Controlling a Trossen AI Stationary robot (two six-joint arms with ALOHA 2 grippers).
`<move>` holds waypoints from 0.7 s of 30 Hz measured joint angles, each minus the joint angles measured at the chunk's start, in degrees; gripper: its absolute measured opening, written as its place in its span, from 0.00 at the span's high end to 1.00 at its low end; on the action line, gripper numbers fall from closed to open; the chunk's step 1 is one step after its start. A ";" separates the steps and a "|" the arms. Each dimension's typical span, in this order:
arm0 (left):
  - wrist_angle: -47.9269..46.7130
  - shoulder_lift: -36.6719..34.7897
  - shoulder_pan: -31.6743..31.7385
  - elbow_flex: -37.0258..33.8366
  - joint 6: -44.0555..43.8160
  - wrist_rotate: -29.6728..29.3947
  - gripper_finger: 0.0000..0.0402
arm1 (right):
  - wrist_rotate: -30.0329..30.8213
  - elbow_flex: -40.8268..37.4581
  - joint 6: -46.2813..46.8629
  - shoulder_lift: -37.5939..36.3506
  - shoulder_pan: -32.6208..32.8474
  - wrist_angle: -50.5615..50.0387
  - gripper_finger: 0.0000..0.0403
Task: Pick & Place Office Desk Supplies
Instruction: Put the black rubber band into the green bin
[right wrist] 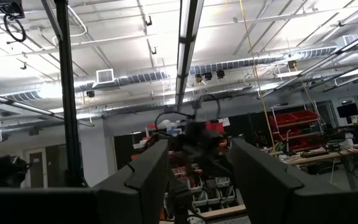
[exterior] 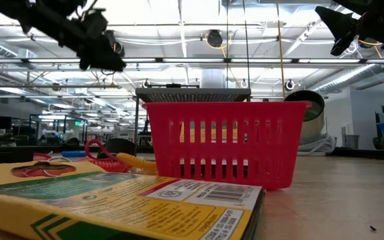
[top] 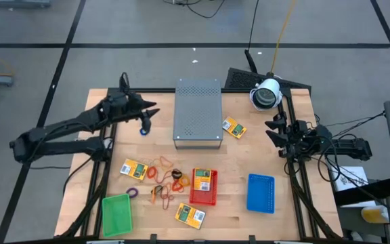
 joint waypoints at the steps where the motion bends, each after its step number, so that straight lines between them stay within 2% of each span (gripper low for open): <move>1: 0.14 0.43 2.00 -0.44 0.47 1.63 0.61 | -0.01 0.00 0.00 0.00 0.00 0.00 0.58; 6: 2.90 3.54 10.62 -2.77 1.26 11.01 0.61 | 0.00 0.01 0.00 0.00 0.00 -0.02 0.58; 10: 6.04 7.26 14.44 -4.27 1.99 15.32 0.61 | 0.00 0.00 -0.13 0.00 0.00 -0.04 0.58; 14: 13.90 10.98 15.41 -7.04 1.82 19.37 0.61 | 0.00 0.02 -0.17 0.00 0.00 -0.59 0.58; 21: 31.83 16.56 15.17 -13.72 -0.50 21.26 0.61 | 0.00 0.02 -0.21 0.00 0.00 -0.50 0.58</move>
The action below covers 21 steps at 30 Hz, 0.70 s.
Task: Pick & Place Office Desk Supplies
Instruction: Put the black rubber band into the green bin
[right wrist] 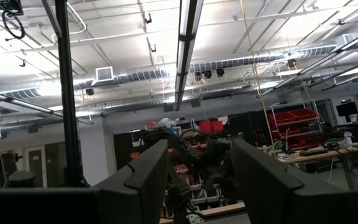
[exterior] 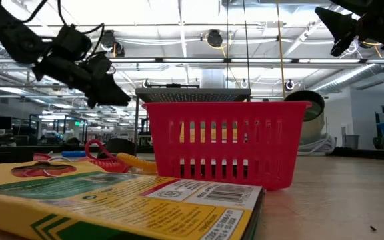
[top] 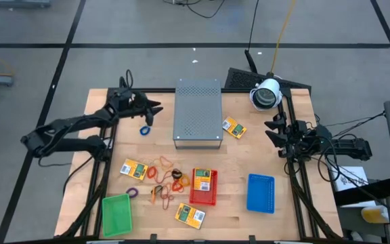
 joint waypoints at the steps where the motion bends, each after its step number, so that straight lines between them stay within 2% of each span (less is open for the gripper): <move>1: 1.70 0.51 -0.03 -0.61 -0.20 1.15 0.61 | 0.00 0.01 -0.14 0.00 0.00 0.00 0.58; 3: 4.32 1.30 -0.31 -1.00 -0.15 2.71 0.61 | 0.00 0.00 -0.22 0.00 0.00 -0.02 0.58; 11: 6.09 4.54 -4.33 -1.02 5.53 2.04 0.61 | 0.00 -0.02 -0.44 0.00 0.00 -0.49 0.58; 21: 15.74 13.85 -5.45 -1.02 7.11 0.07 0.61 | 0.02 -0.01 -0.42 0.00 0.00 -0.39 0.58</move>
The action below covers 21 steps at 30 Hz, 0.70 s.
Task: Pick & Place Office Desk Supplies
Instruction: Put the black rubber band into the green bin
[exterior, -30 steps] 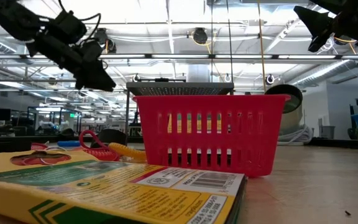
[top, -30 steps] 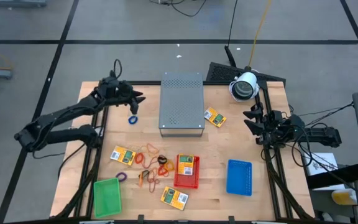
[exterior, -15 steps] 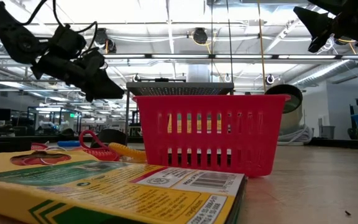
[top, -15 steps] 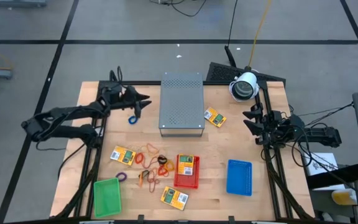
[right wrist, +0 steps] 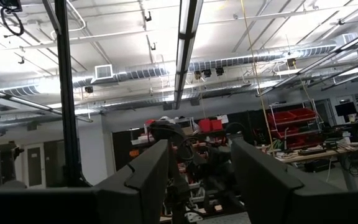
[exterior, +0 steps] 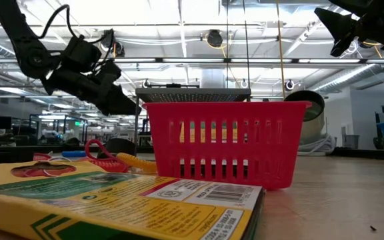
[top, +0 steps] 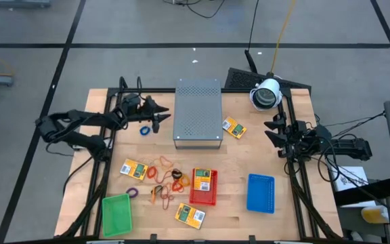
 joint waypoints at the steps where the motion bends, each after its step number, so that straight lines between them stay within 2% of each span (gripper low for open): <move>1: 0.74 0.93 0.10 0.00 0.00 0.04 0.61 | 0.00 0.00 0.00 0.00 0.00 0.00 0.58; 9: 3.27 6.69 1.19 0.00 0.51 1.48 0.61 | -0.01 0.00 0.00 0.00 0.00 -0.01 0.58; 15: 3.59 7.22 1.39 0.00 2.64 2.24 0.61 | -0.02 0.01 0.12 0.00 0.00 -0.02 0.58; 21: 4.80 7.22 3.06 -1.74 4.48 5.45 0.61 | -0.02 0.01 0.61 0.00 0.00 -0.13 0.58</move>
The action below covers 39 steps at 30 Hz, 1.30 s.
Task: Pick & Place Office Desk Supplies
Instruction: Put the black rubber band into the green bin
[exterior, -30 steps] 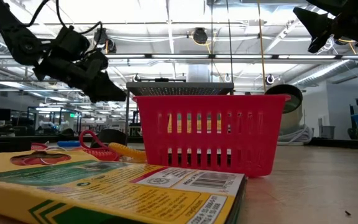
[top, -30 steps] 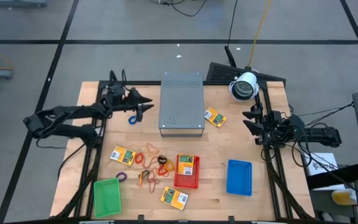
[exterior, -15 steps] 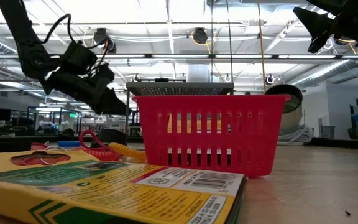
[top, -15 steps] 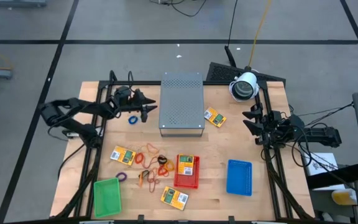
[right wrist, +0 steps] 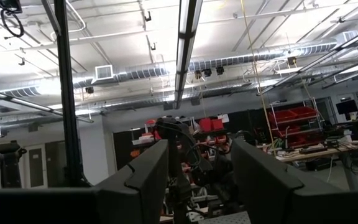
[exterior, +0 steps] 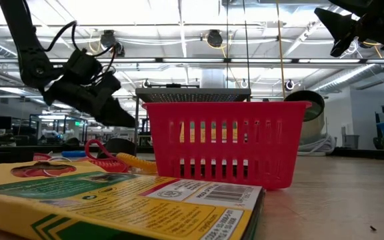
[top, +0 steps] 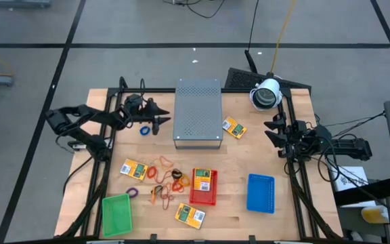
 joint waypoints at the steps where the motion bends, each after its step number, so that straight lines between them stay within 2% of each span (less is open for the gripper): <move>1: 0.20 0.00 0.43 -0.56 0.19 0.01 0.61 | 0.00 -0.02 0.00 0.00 0.00 -0.04 0.58; 13: 1.64 0.00 2.20 -2.81 5.65 3.01 0.61 | 0.00 -0.01 -0.39 0.00 0.00 -0.58 0.58; 23: 3.66 1.01 3.67 -2.77 6.22 5.13 0.61 | 0.00 0.00 -1.07 0.00 0.00 -1.03 0.58; 26: 4.68 2.45 2.63 -2.13 6.03 6.85 0.61 | 0.00 0.00 -1.06 0.00 -0.01 -1.05 0.58; 33: 4.87 9.32 0.77 1.57 6.80 6.66 0.61 | 0.00 0.00 -1.05 0.00 0.00 -1.12 0.58; 39: 11.04 15.13 1.41 2.04 5.74 5.69 0.61 | -0.06 -0.01 -1.33 0.00 -0.01 -1.24 0.58</move>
